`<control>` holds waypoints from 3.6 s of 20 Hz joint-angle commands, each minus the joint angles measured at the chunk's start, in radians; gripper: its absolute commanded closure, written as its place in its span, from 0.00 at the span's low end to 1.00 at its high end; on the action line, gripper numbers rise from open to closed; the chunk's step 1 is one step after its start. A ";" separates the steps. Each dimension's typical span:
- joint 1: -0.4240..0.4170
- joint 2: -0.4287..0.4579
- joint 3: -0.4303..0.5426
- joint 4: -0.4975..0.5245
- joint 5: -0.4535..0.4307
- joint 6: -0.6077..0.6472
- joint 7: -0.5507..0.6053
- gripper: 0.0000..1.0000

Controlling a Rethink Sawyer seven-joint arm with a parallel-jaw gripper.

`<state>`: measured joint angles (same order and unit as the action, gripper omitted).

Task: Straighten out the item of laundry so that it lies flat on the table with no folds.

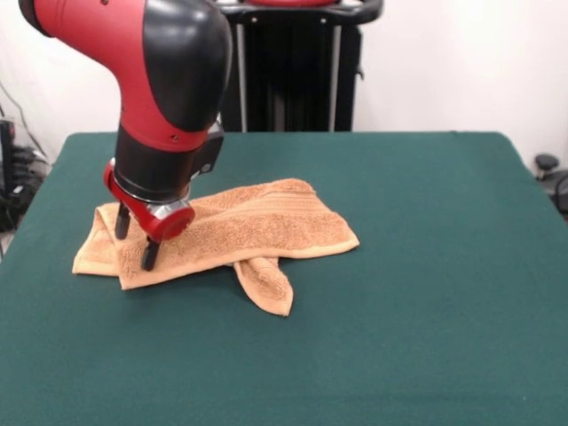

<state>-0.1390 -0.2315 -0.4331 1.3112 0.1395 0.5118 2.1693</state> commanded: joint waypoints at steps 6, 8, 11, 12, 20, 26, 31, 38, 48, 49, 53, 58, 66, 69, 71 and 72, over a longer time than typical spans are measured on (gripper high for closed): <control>0.077 0.083 0.117 -0.011 0.075 0.007 0.217 0.00; 0.077 0.097 0.124 -0.034 0.090 0.003 0.219 0.00; 0.076 0.116 0.132 -0.060 0.107 -0.005 0.220 0.00; 0.079 0.121 0.129 -0.070 0.111 0.000 0.220 0.00; 0.104 0.142 0.091 -0.114 0.141 0.049 0.238 0.00; 0.112 0.149 0.094 -0.141 0.168 0.072 0.240 0.00; 0.116 0.166 0.081 -0.160 0.173 0.073 0.239 0.00; 0.123 0.177 0.048 -0.182 0.143 0.069 0.213 1.00; 0.104 0.170 0.044 -0.181 0.127 0.049 0.178 1.00; 0.102 0.166 0.046 -0.176 0.125 0.041 0.177 1.00; 0.096 0.146 0.058 -0.158 0.125 0.037 0.168 1.00; 0.076 0.025 0.080 -0.065 0.114 0.089 0.108 1.00; 0.043 -0.179 0.082 0.018 0.099 0.258 0.019 1.00; 0.025 -0.236 0.080 0.022 0.085 0.327 -0.014 1.00; 0.013 -0.265 0.082 0.021 0.077 0.364 -0.035 1.00; 0.006 -0.273 0.086 0.021 0.074 0.374 -0.041 1.00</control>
<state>-0.1249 -0.3754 -0.4602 1.2511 0.2308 0.7133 2.1693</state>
